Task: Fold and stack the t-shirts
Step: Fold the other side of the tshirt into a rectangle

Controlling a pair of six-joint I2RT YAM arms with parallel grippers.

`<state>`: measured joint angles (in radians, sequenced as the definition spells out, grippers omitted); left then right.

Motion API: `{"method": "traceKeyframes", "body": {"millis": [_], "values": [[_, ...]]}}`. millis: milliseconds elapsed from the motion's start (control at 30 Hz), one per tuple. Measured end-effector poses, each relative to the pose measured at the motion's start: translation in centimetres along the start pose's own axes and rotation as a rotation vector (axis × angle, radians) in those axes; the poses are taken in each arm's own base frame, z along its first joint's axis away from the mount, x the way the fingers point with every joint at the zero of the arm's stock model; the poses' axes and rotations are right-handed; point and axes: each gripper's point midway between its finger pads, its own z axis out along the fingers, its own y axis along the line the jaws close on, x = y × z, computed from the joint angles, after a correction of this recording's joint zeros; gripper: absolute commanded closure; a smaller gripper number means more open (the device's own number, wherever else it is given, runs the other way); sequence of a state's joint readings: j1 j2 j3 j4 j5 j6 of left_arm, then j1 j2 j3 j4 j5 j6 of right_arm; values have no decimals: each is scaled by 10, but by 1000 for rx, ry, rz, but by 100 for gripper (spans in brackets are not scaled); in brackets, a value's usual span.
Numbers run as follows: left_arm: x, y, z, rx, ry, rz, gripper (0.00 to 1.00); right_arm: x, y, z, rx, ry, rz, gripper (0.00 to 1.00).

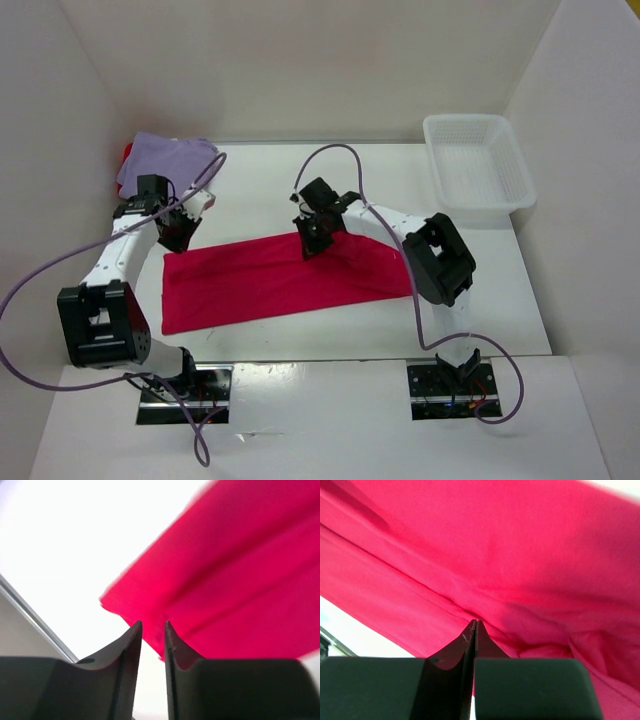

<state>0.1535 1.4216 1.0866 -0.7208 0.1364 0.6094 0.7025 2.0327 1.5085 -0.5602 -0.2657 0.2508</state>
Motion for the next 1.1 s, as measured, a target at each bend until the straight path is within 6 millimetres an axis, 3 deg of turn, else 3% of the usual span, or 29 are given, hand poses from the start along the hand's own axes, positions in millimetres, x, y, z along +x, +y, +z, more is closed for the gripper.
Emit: {"method": "traceKeyframes", "body": {"millis": [100, 200, 333, 500, 767, 1033, 1100], "values": [[0, 11, 22, -22, 26, -38, 72, -16, 2, -5, 8, -42, -12, 100], [15, 12, 49, -3, 103, -58, 75, -31, 4, -7, 16, -78, -20, 100], [29, 14, 62, -18, 169, -77, 76, -39, 2, -1, 28, -91, -22, 100], [39, 14, 65, -40, 192, -72, 76, -34, -3, 6, 41, -73, -17, 100], [82, -15, 56, -6, 279, -48, 76, -35, -6, 6, 49, -77, -16, 100], [81, -10, 39, -51, 260, 11, 76, -32, -12, 7, 63, -73, -10, 100], [89, -10, 38, -61, 285, 25, 76, -27, -17, 5, 76, -66, 5, 76]]}}
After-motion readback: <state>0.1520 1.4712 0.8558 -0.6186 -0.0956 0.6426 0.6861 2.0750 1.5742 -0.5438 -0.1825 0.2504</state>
